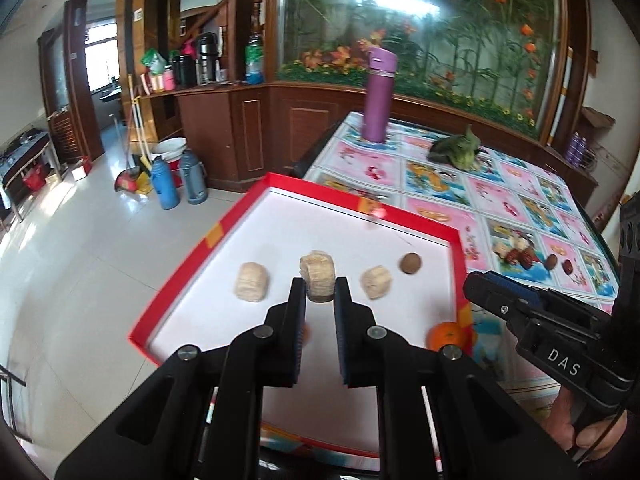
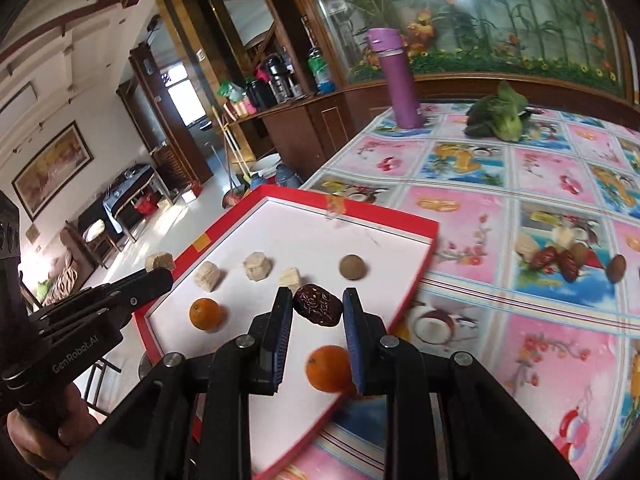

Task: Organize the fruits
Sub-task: 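Carry the cube and date into the white tray and release both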

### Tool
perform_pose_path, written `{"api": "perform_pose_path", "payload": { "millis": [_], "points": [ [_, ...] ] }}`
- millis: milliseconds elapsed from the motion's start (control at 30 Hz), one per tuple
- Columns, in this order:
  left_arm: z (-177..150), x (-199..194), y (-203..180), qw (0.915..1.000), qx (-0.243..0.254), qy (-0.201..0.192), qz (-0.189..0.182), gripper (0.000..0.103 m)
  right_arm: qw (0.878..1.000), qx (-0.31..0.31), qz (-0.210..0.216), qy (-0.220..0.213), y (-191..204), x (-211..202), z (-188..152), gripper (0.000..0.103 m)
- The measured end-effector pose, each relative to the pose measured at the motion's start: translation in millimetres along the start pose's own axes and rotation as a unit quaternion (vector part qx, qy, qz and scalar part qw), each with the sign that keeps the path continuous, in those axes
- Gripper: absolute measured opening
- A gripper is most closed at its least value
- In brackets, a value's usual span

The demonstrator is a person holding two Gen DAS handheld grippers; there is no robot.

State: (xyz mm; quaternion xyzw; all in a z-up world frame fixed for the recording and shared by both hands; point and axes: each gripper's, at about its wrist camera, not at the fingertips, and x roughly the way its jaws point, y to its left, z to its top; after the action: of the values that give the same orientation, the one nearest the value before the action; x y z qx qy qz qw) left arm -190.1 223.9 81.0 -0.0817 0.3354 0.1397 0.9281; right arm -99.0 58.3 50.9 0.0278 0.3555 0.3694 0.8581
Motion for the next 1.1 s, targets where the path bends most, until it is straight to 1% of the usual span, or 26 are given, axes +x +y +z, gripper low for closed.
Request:
{"api": "perform_pose_path", "payload": {
  "millis": [167,367,500,700,1100],
  "points": [
    [-4,8,9,0.9999,-0.009,0.008,0.002,0.016,0.999,-0.027,-0.003,0.024,20,18,1,0.024],
    [-9,17,3,0.9998,0.000,0.021,-0.004,0.016,0.998,-0.042,-0.005,0.039,35,27,-3,0.024],
    [-12,25,2,0.9996,0.006,0.026,0.005,0.016,0.998,-0.031,-0.011,0.049,31,34,-4,0.024],
    [-18,35,0,0.9991,0.010,0.042,0.008,0.016,0.998,-0.013,-0.013,0.058,22,37,-8,0.024],
    [-17,46,-2,0.9983,0.016,0.054,0.016,0.016,0.997,-0.008,-0.015,0.072,16,46,-11,0.024]
  ]
}}
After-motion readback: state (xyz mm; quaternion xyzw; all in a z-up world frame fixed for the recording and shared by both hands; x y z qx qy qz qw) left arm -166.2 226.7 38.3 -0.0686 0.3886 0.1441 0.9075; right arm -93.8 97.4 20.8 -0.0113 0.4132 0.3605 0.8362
